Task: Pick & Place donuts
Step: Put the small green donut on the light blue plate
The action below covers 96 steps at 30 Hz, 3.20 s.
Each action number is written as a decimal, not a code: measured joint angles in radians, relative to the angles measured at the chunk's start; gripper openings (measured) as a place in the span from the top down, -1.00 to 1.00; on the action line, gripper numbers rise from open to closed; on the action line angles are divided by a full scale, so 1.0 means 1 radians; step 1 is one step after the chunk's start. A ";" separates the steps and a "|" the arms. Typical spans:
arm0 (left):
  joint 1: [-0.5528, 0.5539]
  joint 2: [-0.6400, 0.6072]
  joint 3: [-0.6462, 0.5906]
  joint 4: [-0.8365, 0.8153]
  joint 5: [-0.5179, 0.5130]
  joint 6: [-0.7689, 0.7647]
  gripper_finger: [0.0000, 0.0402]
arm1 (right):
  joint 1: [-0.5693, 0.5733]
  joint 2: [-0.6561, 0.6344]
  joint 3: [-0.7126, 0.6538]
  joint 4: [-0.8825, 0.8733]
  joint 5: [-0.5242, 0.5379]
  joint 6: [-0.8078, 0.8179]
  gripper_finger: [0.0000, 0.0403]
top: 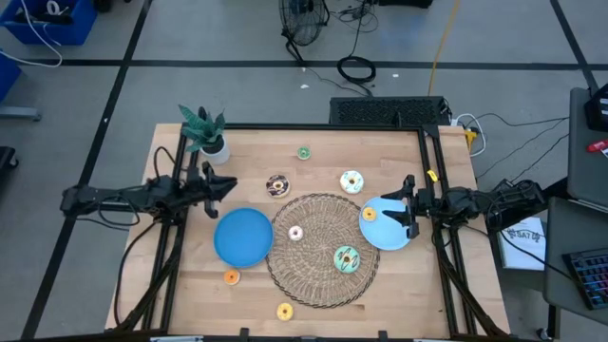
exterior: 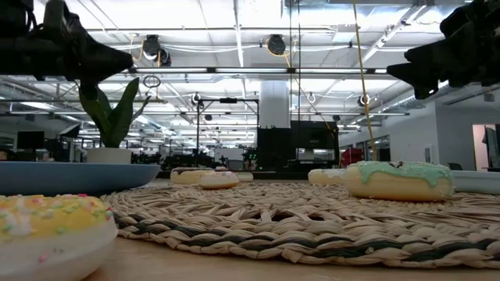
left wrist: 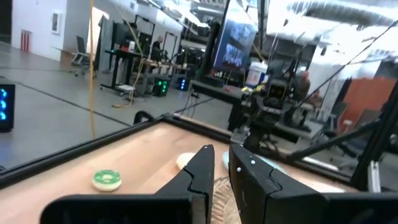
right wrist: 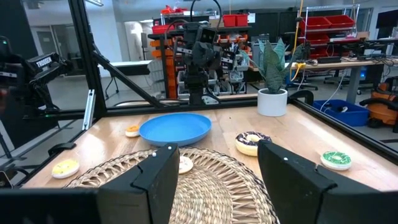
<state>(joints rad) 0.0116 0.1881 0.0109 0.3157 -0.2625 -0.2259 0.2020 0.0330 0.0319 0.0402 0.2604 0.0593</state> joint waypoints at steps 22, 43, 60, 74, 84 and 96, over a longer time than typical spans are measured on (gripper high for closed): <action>0.046 0.493 0.372 -0.174 -0.123 -0.159 0.74 | 0.000 0.000 0.000 0.000 0.000 0.000 -0.02; 0.417 1.583 1.327 -0.750 0.149 0.420 -0.45 | 0.000 0.000 0.000 0.000 0.000 0.000 -0.02; 0.488 1.867 1.354 -0.598 0.112 0.521 -0.44 | 0.000 0.000 0.000 0.000 0.000 0.000 -0.02; 0.493 1.879 1.354 -0.602 0.188 0.536 -0.39 | 0.000 0.000 0.000 0.000 0.000 0.000 -0.02; 0.490 1.879 1.354 -0.601 0.183 0.561 -0.37 | 0.000 0.000 0.000 0.000 0.000 0.000 -0.02; 0.467 1.873 1.354 -0.599 0.070 0.635 -0.36 | 0.000 0.000 0.000 0.000 0.000 0.000 -0.02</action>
<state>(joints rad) 0.4783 2.0613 1.3647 -0.2830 -0.1923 0.4092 0.2016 0.0330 0.0319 0.0406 0.2600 0.0593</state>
